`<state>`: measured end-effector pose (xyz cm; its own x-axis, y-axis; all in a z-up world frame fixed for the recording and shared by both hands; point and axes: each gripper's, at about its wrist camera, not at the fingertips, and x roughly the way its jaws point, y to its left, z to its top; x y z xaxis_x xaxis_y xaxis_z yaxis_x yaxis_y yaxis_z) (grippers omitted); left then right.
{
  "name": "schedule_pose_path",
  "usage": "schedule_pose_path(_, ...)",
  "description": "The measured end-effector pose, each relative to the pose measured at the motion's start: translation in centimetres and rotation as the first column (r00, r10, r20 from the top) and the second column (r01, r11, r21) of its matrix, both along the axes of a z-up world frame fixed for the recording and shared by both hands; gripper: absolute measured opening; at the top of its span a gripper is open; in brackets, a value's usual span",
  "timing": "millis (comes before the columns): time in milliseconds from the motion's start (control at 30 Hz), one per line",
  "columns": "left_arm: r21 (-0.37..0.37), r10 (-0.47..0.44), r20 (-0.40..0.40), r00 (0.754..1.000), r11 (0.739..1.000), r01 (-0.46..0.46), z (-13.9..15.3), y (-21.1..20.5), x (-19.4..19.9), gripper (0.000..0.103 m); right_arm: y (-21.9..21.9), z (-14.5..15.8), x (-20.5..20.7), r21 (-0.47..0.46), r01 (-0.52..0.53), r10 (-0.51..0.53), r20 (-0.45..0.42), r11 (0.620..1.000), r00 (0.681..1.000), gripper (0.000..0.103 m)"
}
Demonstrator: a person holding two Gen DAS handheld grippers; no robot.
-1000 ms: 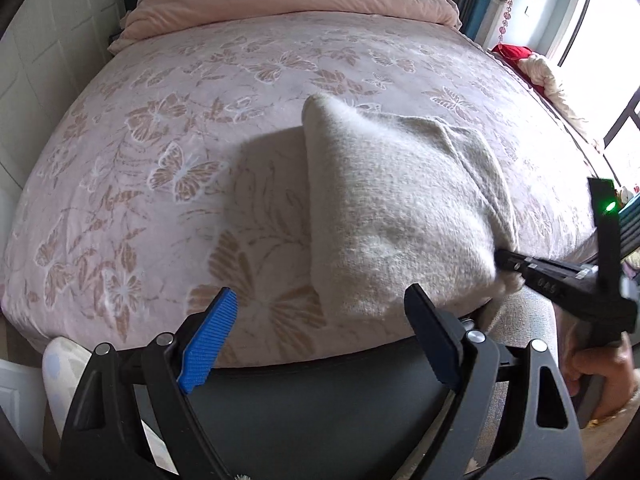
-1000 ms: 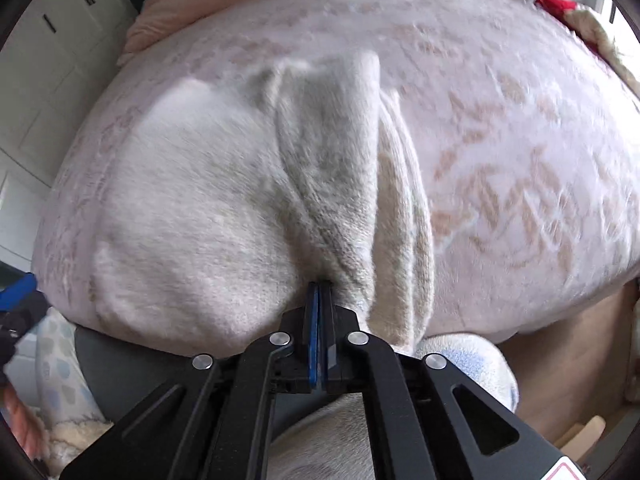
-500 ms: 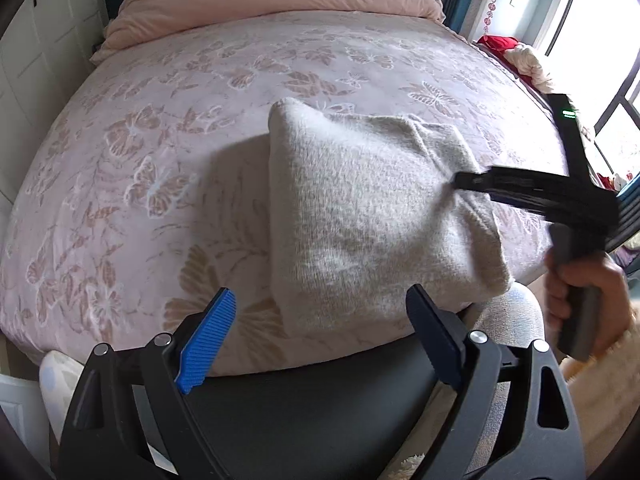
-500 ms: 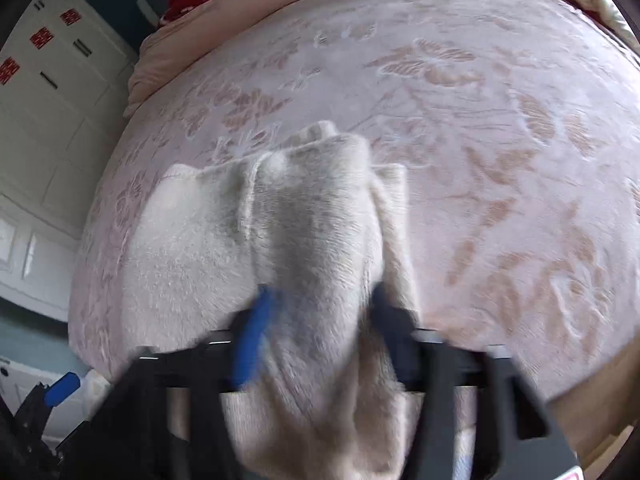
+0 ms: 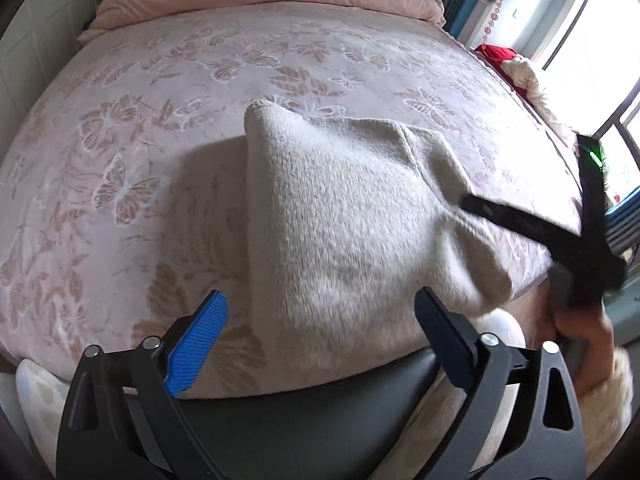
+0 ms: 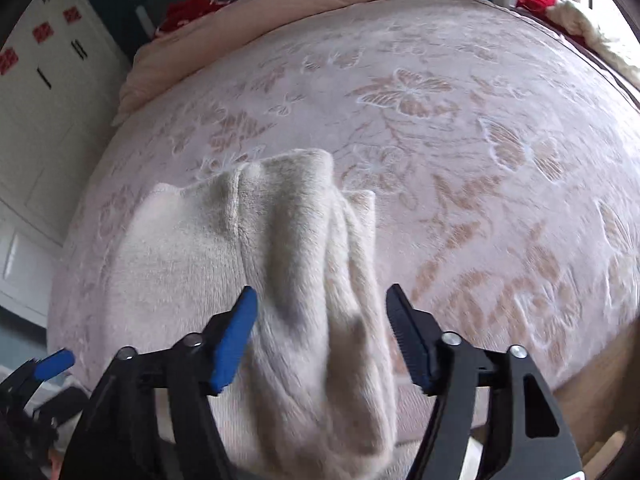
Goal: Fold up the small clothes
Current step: 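Grasp the folded sweater with both tools and lift it off the bed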
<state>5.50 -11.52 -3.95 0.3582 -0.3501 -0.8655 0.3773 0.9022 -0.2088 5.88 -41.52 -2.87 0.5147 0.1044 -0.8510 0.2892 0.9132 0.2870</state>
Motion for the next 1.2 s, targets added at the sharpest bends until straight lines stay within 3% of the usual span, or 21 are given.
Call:
schedule_pose_path(100,-0.046,0.029,-0.047,0.998,0.998,-0.031,-1.4,0.0,2.0,0.095,-0.3,-1.4,-1.6,0.087,0.011,-0.007,-0.04,0.996,0.999,0.076)
schedule_pose_path(167,-0.085,0.056,-0.139,0.989,0.994,-0.068,-3.5,0.1,3.8,0.095,-0.4,-3.0,-2.2,0.155,0.023,-0.014,-0.065,0.988,0.998,0.079)
schedule_pose_path(300,-0.086,0.086,-0.259,0.962,0.99,-0.112,-7.2,-0.4,5.9,0.096,-0.8,-6.2,-2.7,0.341,0.071,-0.045,-0.082,0.937,0.996,0.089)
schedule_pose_path(367,-0.081,0.086,-0.263,0.961,0.99,-0.111,-8.1,-0.8,6.2,0.098,-0.4,-6.7,-2.7,0.358,0.073,-0.054,-0.063,0.931,0.997,0.097)
schedule_pose_path(500,-0.086,0.072,-0.284,0.956,0.991,-0.1,-8.5,-1.7,6.6,0.096,1.0,-6.7,-1.9,0.311,0.06,-0.04,-0.068,0.949,0.997,0.097)
schedule_pose_path(600,-0.068,0.052,-0.273,0.961,0.995,-0.073,-7.6,-2.5,6.5,0.08,1.6,-6.3,-1.4,0.345,0.048,-0.031,-0.055,0.937,0.998,0.067)
schedule_pose_path(633,-0.067,0.036,-0.266,0.963,0.996,-0.056,-7.1,-2.7,6.3,0.069,1.5,-6.1,-1.4,0.358,0.061,-0.042,-0.059,0.932,0.997,0.058)
schedule_pose_path(667,-0.068,0.022,-0.26,0.965,0.997,-0.041,-6.5,-2.9,6.2,0.059,1.5,-5.8,-1.5,0.37,0.069,-0.052,-0.055,0.926,0.997,0.051)
schedule_pose_path(733,-0.074,-0.007,-0.24,0.971,0.997,-0.012,-5.1,-3.2,5.8,0.049,1.3,-5.1,-1.9,0.397,0.084,-0.074,-0.039,0.914,0.996,0.039)
schedule_pose_path(833,-0.081,-0.042,-0.207,0.977,0.996,0.025,-2.9,-3.7,5.2,0.044,1.3,-2.8,-2.6,0.405,0.083,-0.09,-0.001,0.91,0.996,0.035)
schedule_pose_path(1033,-0.088,-0.106,-0.106,0.989,0.991,0.097,2.4,-4.0,2.6,0.043,2.9,3.3,-4.5,0.346,0.034,-0.067,0.083,0.938,0.994,0.034)
schedule_pose_path(1200,-0.143,-0.145,-0.009,0.989,0.98,0.142,7.5,-3.2,0.5,0.043,2.4,9.7,-8.3,0.288,0.01,-0.073,0.206,0.957,0.976,0.034)
